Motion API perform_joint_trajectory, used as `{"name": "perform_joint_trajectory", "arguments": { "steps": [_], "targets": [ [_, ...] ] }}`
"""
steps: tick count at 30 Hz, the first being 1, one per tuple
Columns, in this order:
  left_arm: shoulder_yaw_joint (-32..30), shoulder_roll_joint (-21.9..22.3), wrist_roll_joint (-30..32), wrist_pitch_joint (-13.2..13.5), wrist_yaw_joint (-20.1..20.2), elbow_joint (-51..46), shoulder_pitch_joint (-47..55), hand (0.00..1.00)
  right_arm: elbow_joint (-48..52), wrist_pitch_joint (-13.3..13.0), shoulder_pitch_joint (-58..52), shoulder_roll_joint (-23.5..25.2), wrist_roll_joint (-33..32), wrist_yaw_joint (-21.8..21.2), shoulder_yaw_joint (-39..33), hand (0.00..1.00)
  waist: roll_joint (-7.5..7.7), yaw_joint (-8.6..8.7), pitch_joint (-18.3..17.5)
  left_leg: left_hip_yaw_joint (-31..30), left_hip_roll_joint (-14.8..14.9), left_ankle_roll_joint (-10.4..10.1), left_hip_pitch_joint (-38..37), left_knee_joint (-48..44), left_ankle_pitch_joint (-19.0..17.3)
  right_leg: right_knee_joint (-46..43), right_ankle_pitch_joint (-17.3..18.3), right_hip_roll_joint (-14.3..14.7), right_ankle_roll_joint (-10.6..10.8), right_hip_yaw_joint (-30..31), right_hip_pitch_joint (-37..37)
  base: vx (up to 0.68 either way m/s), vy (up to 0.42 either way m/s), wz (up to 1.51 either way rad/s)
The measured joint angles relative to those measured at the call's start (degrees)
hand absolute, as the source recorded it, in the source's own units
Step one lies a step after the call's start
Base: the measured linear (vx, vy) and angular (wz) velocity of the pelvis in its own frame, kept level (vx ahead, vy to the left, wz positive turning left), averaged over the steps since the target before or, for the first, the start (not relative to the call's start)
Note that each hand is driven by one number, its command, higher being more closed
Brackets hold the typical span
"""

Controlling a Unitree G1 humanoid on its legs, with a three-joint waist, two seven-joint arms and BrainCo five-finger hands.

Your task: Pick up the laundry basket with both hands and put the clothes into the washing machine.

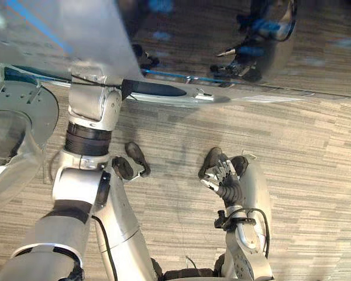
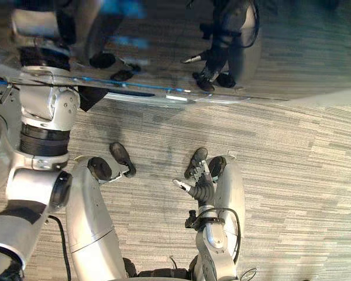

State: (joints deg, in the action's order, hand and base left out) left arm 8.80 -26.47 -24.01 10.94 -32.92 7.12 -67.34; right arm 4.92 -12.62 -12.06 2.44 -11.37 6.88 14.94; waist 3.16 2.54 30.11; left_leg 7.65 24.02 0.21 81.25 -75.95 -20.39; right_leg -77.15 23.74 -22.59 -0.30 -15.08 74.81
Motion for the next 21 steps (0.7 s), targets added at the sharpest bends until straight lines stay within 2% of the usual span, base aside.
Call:
{"name": "perform_joint_trajectory", "arguments": {
  "steps": [1,2,4,7,9,11,13,14,16,17,18,19,20,21],
  "targets": [
    [1.08,-1.11,-0.14,0.01,-1.25,0.04,-0.98,1.0,0.99,0.0,0.03,0.07,0.0,-0.54,-0.69,0.0,1.39,0.04,-0.69,1.28,0.03,0.13,0.14,0.99,0.09,1.06,-0.85,0.5,-0.17,1.19,1.55,-0.05,0.05,-0.21],
    [2.12,-1.84,-1.78,0.09,-2.64,0.05,-1.81,1.0,2.31,-0.04,0.01,-0.09,-0.03,-0.89,-1.3,0.0,1.77,0.08,-0.78,1.82,0.12,0.44,0.41,1.78,0.24,2.47,-1.76,0.95,-0.23,1.36,2.05,-0.04,0.039,-0.22],
    [2.93,-2.2,-3.26,0.58,-4.08,0.05,-3.46,1.0,4.03,-0.04,0.02,-0.13,-0.08,-0.93,-3.04,0.0,1.8,0.13,-0.78,2.64,0.81,0.74,1.35,2.73,0.47,4.66,-2.96,2.29,0.2,1.67,2.92,-0.04,0.03,-0.15],
    [2.41,-1.42,-4.76,2.55,-6.26,0.05,-4.11,1.0,5.26,0.15,0.11,-0.16,-0.44,-0.92,-5.03,0.0,1.96,1.58,-0.77,4.93,1.12,1.59,1.41,4.6,1.19,7.75,-5.04,2.9,0.98,2.56,3.6,-0.04,0.035,-0.09],
    [1.46,0.73,-5.23,3.94,-7.17,0.05,-4.11,1.0,5.42,0.37,0.28,-0.16,-0.5,-0.84,-6.01,0.0,2.05,1.81,-0.73,5.56,1.12,1.63,1.42,5.2,1.23,9.49,-6.83,3.16,1.3,2.66,3.6,-0.04,0.062,-0.17],
    [1.2,2.56,-6.55,5.01,-7.12,0.05,-4.11,1.0,5.42,0.66,0.7,-0.16,-0.52,-0.87,-6.04,0.0,2.29,2.36,-0.68,6.29,1.02,2.32,1.41,5.88,1.64,10.66,-7.85,3.06,1.78,2.68,3.59,-0.05,0.04,-0.03],
    [3.36,0.67,-6.76,5.21,-4.73,0.06,-4.12,1.0,5.42,0.67,1.12,-0.12,-1.53,-1.01,-6.19,0.0,2.72,2.85,-0.59,6.88,0.79,2.86,1.4,6.69,2.09,11.48,-8.9,2.6,1.76,2.41,3.49,-0.04,0.004,0.07],
    [5.41,-1.59,-4.65,3.98,-2.23,0.06,-4.4,1.0,5.39,0.66,1.12,0.04,-2.08,-1.19,-6.3,0.0,2.88,2.83,-0.6,6.92,0.61,3.05,1.39,7.1,2.42,11.76,-9.13,2.48,1.9,2.23,3.34,-0.05,-0.03,0.11],
    [9.27,-7.57,6.68,0.04,1.39,0.23,-6.09,1.0,4.7,0.56,1.03,0.91,-2.1,-2.17,-7.07,0.0,2.89,2.82,-0.59,6.91,0.03,3.25,1.16,7.92,3.1,12.1,-9.25,2.22,1.98,2.04,3.0,-0.05,-0.038,0.16],
    [12.1,-12.05,15.95,-2.09,3.35,1.06,-6.54,1.0,3.59,0.46,0.95,0.93,-2.07,-2.45,-7.21,0.0,2.91,2.65,-0.58,6.97,-0.08,3.24,0.71,8.31,3.25,12.31,-9.28,2.11,2.05,1.9,2.53,-0.03,-0.036,0.11],
    [14.37,-14.04,21.45,-2.64,4.23,1.87,-6.53,1.0,2.91,0.26,0.74,0.93,-2.07,-2.85,-7.2,0.0,2.93,2.45,-0.59,7.01,-0.09,3.25,0.48,8.39,3.25,12.35,-9.37,2.08,2.31,1.89,2.27,-0.03,-0.045,0.08],
    [20.84,-16.7,32.74,-3.72,5.64,2.25,-6.25,1.0,1.85,-0.26,-0.21,0.81,-2.04,-3.42,-7.16,0.0,2.93,1.82,-0.59,7.33,-0.08,3.25,-0.18,8.52,3.25,12.35,-9.34,1.95,2.55,2.01,1.88,-0.04,-0.051,0.03],
    [26.48,-17.39,44.82,-4.45,7.31,2.7,-5.46,1.0,0.77,-1.1,-1.01,0.68,-2.01,-3.72,-6.98,0.0,2.93,1.47,-0.59,7.58,-0.02,3.32,-0.77,8.57,3.2,12.36,-9.29,1.91,2.63,2.15,1.53,-0.03,-0.041,0.01],
    [29.14,-17.41,49.33,-4.49,8.23,3.16,-4.8,1.0,0.67,-1.55,-1.47,0.61,-2.0,-3.85,-6.8,0.0,2.93,1.48,-0.59,7.67,0.03,3.39,-0.9,8.56,3.14,12.36,-9.27,1.91,2.65,2.2,1.47,-0.04,-0.039,-0.04]
  ]
}}
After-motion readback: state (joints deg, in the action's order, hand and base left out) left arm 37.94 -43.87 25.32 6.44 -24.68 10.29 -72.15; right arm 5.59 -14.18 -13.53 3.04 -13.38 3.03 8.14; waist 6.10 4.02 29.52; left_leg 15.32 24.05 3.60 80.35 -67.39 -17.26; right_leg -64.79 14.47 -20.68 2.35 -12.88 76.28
